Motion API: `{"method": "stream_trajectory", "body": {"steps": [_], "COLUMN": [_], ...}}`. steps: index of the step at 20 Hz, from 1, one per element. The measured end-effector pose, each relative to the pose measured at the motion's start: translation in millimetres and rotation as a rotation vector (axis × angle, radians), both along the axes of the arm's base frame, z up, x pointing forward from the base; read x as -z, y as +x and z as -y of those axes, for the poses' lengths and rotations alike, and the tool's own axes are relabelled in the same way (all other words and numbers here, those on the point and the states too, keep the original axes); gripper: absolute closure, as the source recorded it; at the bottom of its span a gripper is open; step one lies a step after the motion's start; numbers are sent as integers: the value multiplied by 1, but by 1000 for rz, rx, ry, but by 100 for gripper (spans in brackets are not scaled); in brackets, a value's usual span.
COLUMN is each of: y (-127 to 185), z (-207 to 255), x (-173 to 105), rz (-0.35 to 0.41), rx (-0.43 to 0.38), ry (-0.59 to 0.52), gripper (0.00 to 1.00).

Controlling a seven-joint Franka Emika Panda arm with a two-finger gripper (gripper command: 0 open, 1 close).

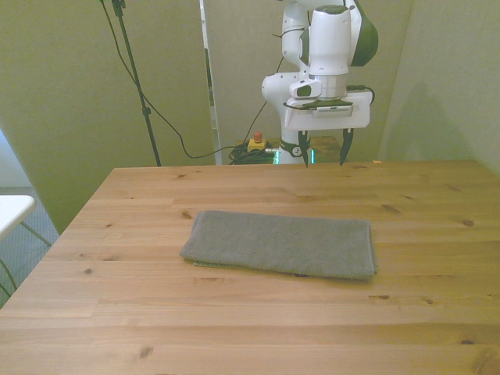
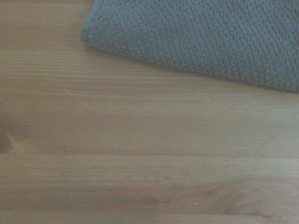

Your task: Fold the towel

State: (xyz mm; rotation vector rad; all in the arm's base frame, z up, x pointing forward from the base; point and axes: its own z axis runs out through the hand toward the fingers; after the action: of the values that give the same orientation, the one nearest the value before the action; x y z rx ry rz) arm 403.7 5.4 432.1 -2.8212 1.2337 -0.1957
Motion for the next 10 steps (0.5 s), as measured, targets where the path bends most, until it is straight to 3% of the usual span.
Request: {"method": "stream_trajectory", "body": {"steps": [4, 10], "y": [8, 60], "z": [-4, -44], "x": [-3, -12], "rz": [11, 65], "rx": [6, 92], "ry": [-24, -124], "gripper": [0, 0]}}
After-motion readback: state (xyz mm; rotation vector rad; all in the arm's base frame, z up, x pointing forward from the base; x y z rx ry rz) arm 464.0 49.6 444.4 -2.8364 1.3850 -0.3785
